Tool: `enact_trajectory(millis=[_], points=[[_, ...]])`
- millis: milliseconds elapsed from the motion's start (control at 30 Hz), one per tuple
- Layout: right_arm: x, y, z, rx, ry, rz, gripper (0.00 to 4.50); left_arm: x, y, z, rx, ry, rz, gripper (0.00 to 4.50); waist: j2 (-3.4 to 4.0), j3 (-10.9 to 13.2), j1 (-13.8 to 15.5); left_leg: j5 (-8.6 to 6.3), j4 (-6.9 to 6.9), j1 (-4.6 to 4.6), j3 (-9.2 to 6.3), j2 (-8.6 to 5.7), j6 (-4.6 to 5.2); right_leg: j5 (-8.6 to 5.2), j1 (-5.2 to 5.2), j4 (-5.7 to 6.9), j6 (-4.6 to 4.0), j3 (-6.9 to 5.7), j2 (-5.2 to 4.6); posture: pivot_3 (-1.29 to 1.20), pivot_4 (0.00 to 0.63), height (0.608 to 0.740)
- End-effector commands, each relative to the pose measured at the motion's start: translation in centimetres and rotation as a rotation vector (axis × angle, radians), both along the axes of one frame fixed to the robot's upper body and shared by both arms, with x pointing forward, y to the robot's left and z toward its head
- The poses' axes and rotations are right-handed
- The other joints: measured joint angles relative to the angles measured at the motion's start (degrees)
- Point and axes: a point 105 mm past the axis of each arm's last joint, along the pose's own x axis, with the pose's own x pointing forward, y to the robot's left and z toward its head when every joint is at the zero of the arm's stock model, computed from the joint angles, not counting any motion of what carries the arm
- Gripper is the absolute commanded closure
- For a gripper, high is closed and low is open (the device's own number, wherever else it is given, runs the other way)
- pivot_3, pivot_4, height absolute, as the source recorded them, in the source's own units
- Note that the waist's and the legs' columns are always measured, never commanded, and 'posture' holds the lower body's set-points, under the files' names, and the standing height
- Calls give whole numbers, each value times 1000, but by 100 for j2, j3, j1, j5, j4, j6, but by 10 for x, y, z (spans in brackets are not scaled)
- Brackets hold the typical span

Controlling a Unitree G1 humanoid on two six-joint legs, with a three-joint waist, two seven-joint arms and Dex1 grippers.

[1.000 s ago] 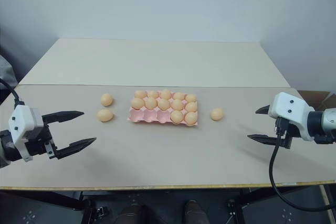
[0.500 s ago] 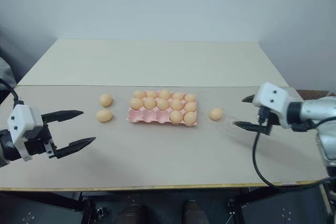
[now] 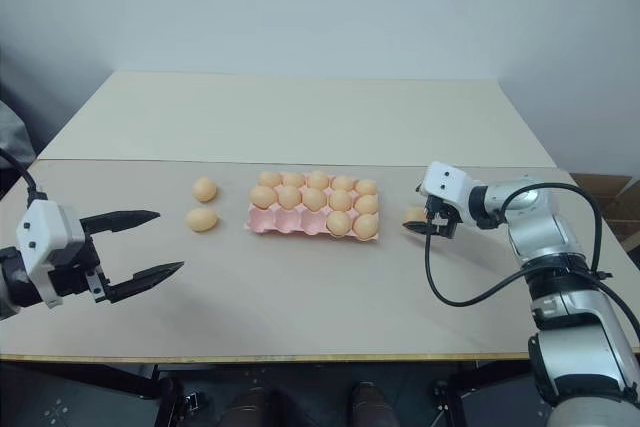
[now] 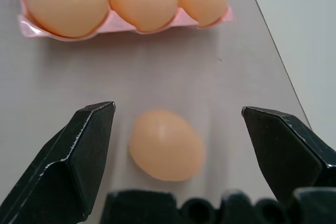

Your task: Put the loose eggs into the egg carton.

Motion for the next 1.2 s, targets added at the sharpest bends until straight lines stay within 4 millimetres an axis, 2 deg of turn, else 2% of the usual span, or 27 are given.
enact_trajectory(millis=[33, 167, 267, 333, 500, 533, 733, 833, 933, 1067, 1200], points=[[8, -3, 0, -16, -13, -20, 20, -2, -2, 8, 23, -31, -4, 0, 0, 0, -7, 0, 0, 0, 0, 0, 0, 1, -1, 0, -1, 0, 1, 0, 150, 740], [11, -6, -14, -34, 35, -42, 20, -3, -2, 7, 17, -20, -6, 0, 0, 0, -11, 0, 0, -1, -2, 1, 0, 4, 0, 1, 0, 1, 2, 0, 150, 740], [12, -5, -17, -29, 54, -36, 20, -3, -1, 6, 19, -16, -5, 0, 0, 0, -17, 0, 0, -1, -2, 1, 0, 6, 0, 1, 1, 0, 1, 0, 150, 740], [14, -5, -17, -30, 46, -42, 386, -2, -1, 5, 20, -15, -2, 0, 1, 0, -23, 0, 0, 0, -2, 1, 0, 6, 0, 1, 2, 1, 3, 0, 150, 740], [16, -6, -17, -49, 26, -42, 1956, -2, -1, 5, 25, -16, 4, 0, 1, 0, -45, 0, 0, 1, -2, 2, 0, 6, 0, 2, 2, 1, 4, 0, 150, 740], [16, -7, -16, -52, 21, -47, 2098, -2, -1, 5, 24, -16, 6, 0, 1, 0, -53, 0, 0, 0, -3, 2, 0, 6, 0, 2, 2, 1, 4, 0, 150, 740], [14, -3, 3, -50, -57, -20, 2098, -3, 2, 1, 25, -8, 20, 0, 1, 0, -109, 0, 0, 0, -3, 2, 0, 7, 0, 4, 3, 1, 3, 0, 150, 740], [8, 22, 34, 25, -141, 66, 2098, -3, 2, 2, 27, -10, 22, 0, 1, 0, -137, 0, 0, 0, -4, 2, 0, 7, -1, 6, 4, 1, 4, 0, 150, 740], [-3, 52, 51, 58, -195, 160, 2098, -3, 3, 1, 29, -10, 22, 0, 2, 0, -155, 0, 0, 2, -4, 6, 0, 7, -3, 10, 4, 1, 6, 0, 150, 740], [-19, 103, 56, 125, -204, 285, 2098, -1, 4, 0, 32, -7, 27, 0, 3, -1, -149, 0, 0, 5, -6, 17, -1, 7, -3, 15, 3, 0, 19, 0, 150, 740], [-22, 147, 49, 192, -176, 312, 2098, 0, 5, -1, 44, -10, 38, 0, 4, -1, -138, 2, 0, 5, -5, 19, -4, 9, -4, 18, -1, 0, 20, 0, 150, 740]])
